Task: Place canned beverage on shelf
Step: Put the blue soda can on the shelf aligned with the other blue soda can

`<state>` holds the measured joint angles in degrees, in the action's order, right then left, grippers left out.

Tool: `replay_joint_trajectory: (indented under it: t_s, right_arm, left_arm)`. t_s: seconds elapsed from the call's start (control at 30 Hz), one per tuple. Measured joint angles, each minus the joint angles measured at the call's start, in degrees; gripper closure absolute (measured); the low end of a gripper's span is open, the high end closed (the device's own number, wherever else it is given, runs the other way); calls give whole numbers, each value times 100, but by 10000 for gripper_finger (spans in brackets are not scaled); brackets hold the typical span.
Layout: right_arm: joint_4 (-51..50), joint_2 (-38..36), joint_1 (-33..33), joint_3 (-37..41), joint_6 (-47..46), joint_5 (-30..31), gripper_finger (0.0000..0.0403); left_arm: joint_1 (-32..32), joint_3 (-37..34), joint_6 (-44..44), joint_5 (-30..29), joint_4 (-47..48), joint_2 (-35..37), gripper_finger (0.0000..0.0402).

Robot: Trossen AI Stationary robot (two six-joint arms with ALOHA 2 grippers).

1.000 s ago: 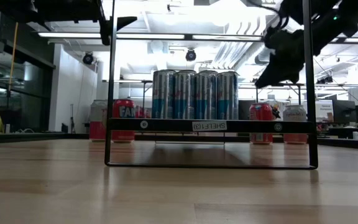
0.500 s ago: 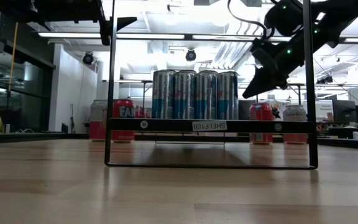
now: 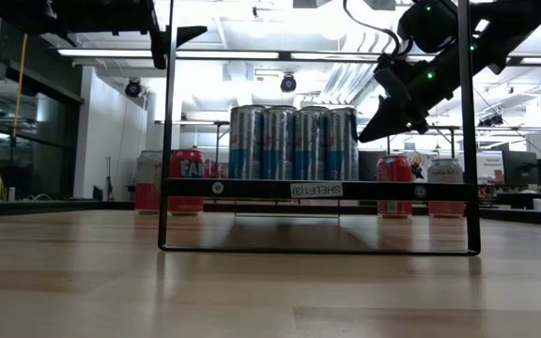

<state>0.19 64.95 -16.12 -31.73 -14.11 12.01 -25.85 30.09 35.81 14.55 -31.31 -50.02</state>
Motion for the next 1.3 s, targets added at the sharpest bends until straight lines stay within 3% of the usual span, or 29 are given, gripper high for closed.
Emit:
replay_joint_trajectory:
  t_s: [1.1,1.3]
  right_arm:
    - [194,0,2,-2,1,-112,403]
    - [2,-106,0,-2,466,-105,403]
  left_arm:
    - [0,0,0,2,-2,0,106]
    - [-2,0,-130,-16,-3,0,106]
